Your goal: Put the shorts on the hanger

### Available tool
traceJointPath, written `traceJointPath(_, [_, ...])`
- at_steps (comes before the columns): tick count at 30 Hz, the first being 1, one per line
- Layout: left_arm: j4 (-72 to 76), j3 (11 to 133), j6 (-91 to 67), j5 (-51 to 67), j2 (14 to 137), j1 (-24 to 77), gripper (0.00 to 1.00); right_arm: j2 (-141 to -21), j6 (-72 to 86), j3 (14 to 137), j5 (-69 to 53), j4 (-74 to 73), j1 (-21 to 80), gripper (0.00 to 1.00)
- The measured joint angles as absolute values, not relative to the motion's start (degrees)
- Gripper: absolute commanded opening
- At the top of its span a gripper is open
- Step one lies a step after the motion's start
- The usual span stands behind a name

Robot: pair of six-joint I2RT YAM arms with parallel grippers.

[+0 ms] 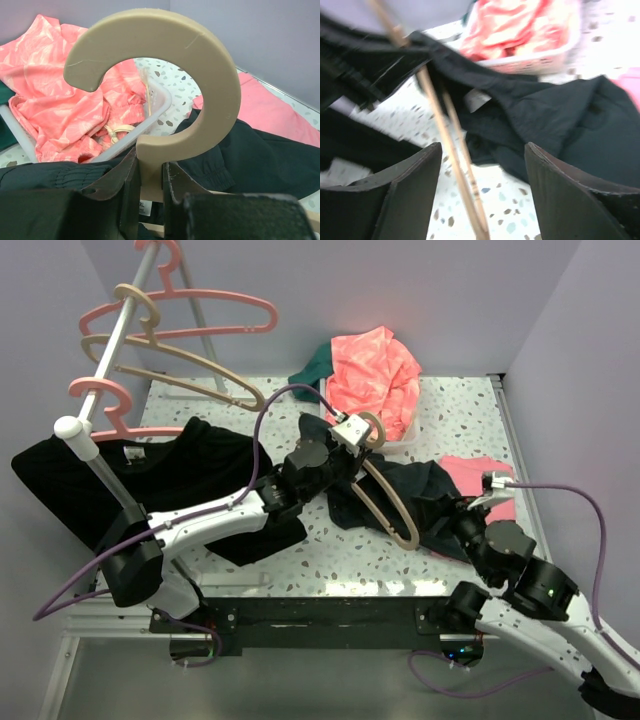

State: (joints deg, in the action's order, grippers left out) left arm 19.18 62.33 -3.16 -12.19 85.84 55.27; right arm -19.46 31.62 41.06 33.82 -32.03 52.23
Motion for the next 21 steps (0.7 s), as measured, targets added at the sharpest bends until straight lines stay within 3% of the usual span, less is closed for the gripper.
traceJointPath(3, [20.2,61.5,-3.1,-12.4,85.8,55.3,0.0,-21.6,34.0,42.0,39.9,-35.2,52.2,0.74])
traceJointPath(8, [21.8,59.3,-1.8,-12.4,85.4,55.3,0.0,-37.6,35.4,43.4,41.9,-36.3,51.3,0.73])
traceJointPath(12, [21.8,57.8,-0.3,-12.1,84.3,55.3,0.0,-45.2,34.5,42.7,33.0,-32.8,40.5,0.65])
traceJointPath(16, [23.1,57.1,-0.3,-12.0,83.2,55.3,0.0,-47.2,33.3,39.1,21.4,-26.9,24.3,0.65])
traceJointPath(21, [24.9,56.3,-0.3,-12.1,82.1,55.3,0.0,-48.2,33.6,31.7,13.5,-21.6,22.6,0.62])
